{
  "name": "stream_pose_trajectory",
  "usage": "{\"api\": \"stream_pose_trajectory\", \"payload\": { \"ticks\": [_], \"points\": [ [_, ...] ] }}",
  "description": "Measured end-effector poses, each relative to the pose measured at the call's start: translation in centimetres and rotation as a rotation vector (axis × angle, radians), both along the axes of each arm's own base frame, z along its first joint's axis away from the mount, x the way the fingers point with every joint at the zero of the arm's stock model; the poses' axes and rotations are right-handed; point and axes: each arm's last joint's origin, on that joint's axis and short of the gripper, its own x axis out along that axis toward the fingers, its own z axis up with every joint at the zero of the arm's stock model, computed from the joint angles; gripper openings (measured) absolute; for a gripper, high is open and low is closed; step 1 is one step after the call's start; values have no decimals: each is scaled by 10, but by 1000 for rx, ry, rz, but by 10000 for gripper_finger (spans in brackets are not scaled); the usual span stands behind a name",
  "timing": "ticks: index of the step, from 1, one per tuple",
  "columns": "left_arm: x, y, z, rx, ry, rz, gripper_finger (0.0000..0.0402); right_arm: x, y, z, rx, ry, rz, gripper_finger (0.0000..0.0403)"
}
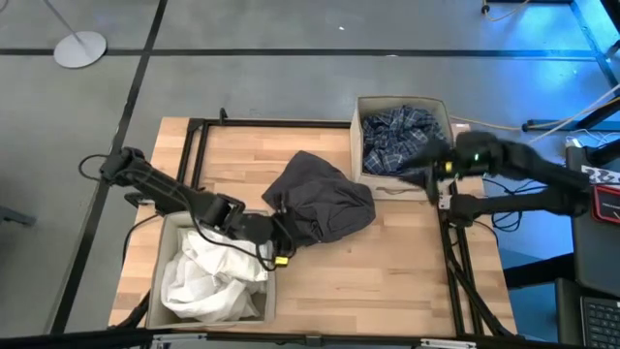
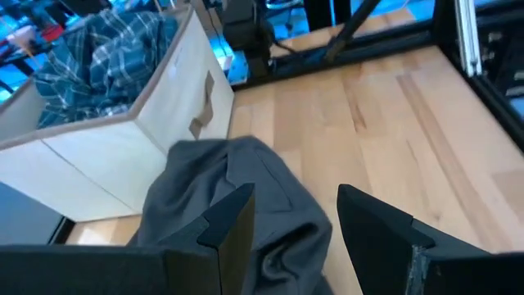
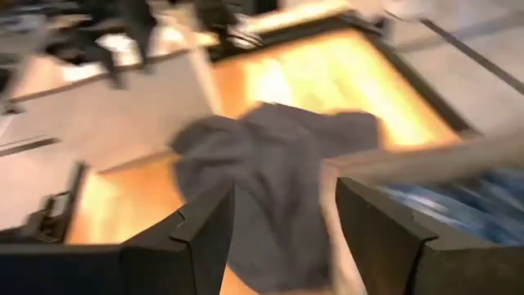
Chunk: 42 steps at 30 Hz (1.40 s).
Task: Sort clothes
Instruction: Put the black shorts into the top brown laundry bin
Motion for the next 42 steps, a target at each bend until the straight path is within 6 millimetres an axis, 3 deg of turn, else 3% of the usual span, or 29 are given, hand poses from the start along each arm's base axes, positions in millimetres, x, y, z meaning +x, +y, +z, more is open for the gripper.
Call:
{"api": "stream_pose_trajectory", "payload": {
  "ticks": [7,11,18,24,31,34,42],
  "points": [
    [-3,15,-8,-20,99,70,166,38,43,-65,-20,-112,237,215],
    [-4,21,-12,-33,140,108,166,61,63,-100,-132,-63,243,215],
    [-2,36,-14,-32,161,158,166,101,78,-134,-242,20,171,215],
    [-2,36,-14,-41,162,164,166,127,85,-142,-344,-27,203,230],
    [-6,29,-17,-41,197,142,166,151,94,-113,-344,13,241,302],
    [-7,28,-17,-49,199,142,166,159,97,-110,-342,54,268,327],
    [-9,20,-19,-52,203,121,166,173,100,-147,-432,231,256,339]
  ]
}}
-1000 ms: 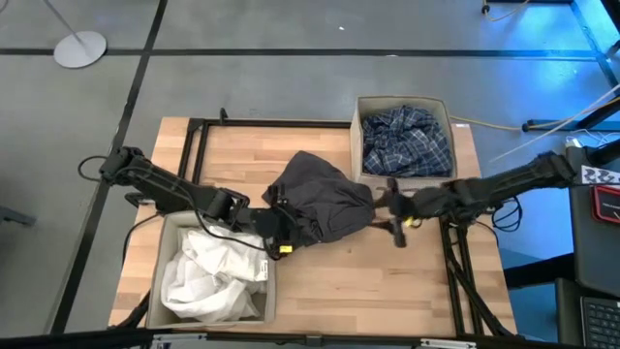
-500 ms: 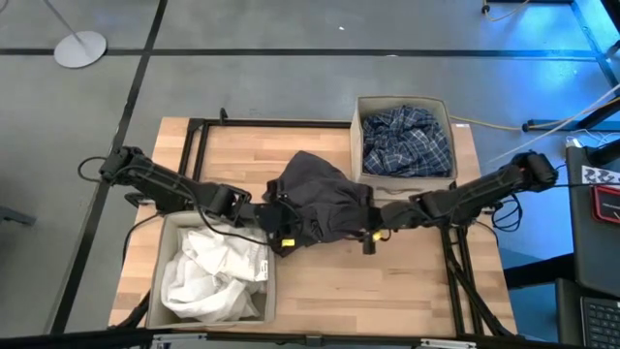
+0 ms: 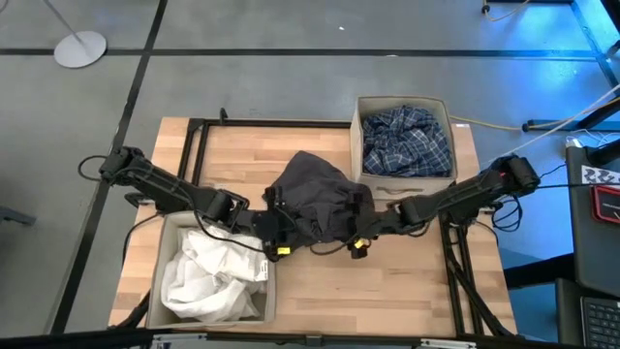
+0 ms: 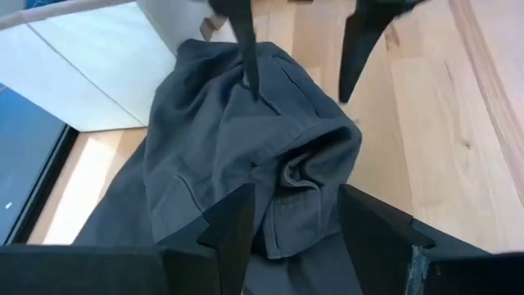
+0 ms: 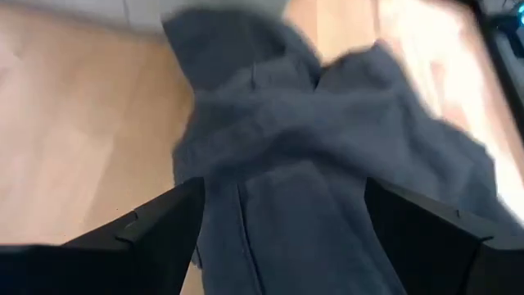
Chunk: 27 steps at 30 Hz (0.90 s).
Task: Sort clothes
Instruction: Put the black shorts into the top brown laundry bin
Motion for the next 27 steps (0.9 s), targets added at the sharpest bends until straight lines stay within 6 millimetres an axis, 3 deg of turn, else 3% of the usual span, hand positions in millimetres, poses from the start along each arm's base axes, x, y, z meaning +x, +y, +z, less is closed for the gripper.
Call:
{"api": "stream_pose_trajectory", "payload": {
  "ticks": [5,10,19,23,27],
  "points": [
    [-1,1,-1,1,9,4,166,8,2,-25,-57,90,4,340],
    [0,0,-1,0,6,3,166,20,-9,-53,-154,170,-36,340],
    [-1,-1,-1,-3,5,0,166,34,-25,-88,-106,252,-76,334],
    [-1,-1,-1,-2,5,1,166,35,-24,-95,-111,267,-69,300],
    [-1,-1,-1,-2,4,1,166,36,-23,-101,-103,280,-67,236]
  ]
}}
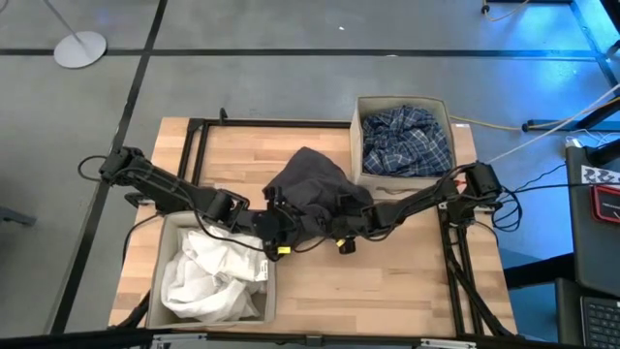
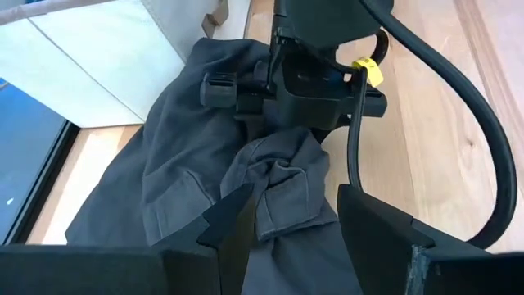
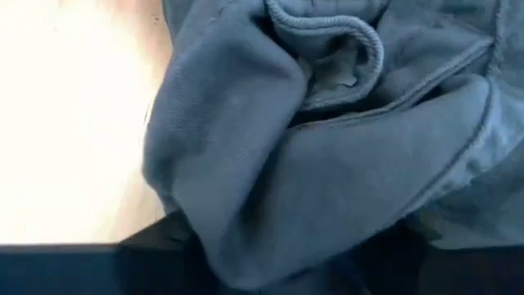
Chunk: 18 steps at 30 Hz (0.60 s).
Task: Sort clothes
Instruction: Put the black shorts into the top brown laundry bin
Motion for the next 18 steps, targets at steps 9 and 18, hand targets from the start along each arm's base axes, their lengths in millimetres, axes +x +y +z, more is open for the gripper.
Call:
{"api": "stream_pose_trajectory", "payload": {
  "ticks": [9,18],
  "points": [
    [0,0,0,-2,-4,0,166,0,5,-1,-16,-30,-46,46],
    [0,-1,0,-22,-10,14,166,-18,43,26,-15,-106,32,33]
  ]
}}
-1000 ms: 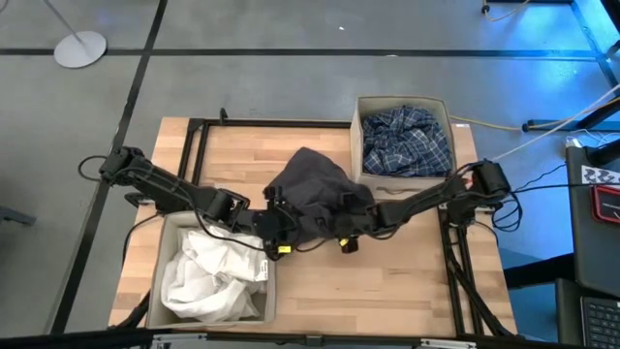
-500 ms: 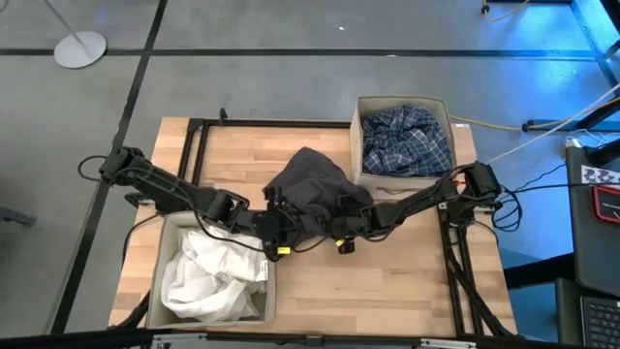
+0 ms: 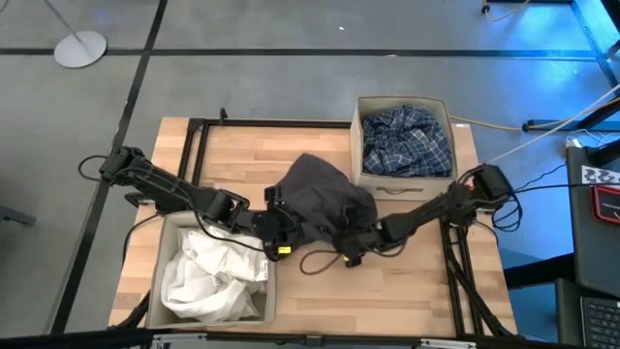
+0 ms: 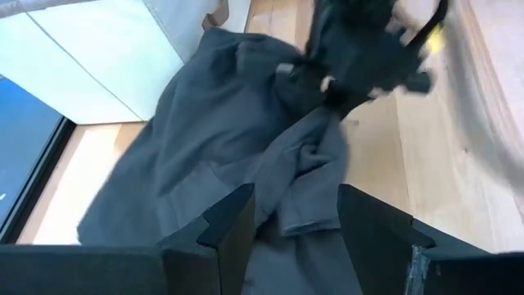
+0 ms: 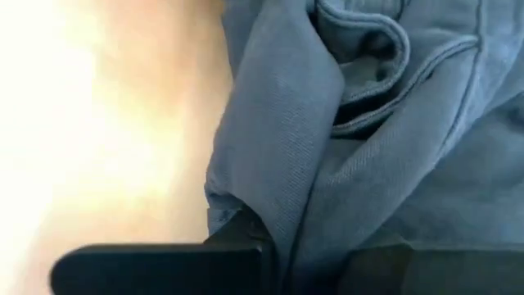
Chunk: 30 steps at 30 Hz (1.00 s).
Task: Sort clothes
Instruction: Put the black shorts into the top brown laundry bin
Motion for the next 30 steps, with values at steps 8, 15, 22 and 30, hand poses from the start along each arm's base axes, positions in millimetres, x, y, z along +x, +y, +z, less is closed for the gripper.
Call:
{"api": "stream_pose_trajectory", "payload": {
  "ticks": [8,15,22,30],
  "points": [
    [3,1,3,-51,-54,34,166,-12,15,35,28,-147,-13,33],
    [8,1,8,-48,-111,5,166,-13,15,46,3,-210,-53,33],
    [21,3,1,-51,-119,-36,167,-11,13,47,1,-230,-68,33],
    [30,14,-8,-109,-77,-58,230,-9,13,49,6,-261,-72,33]
  ]
}}
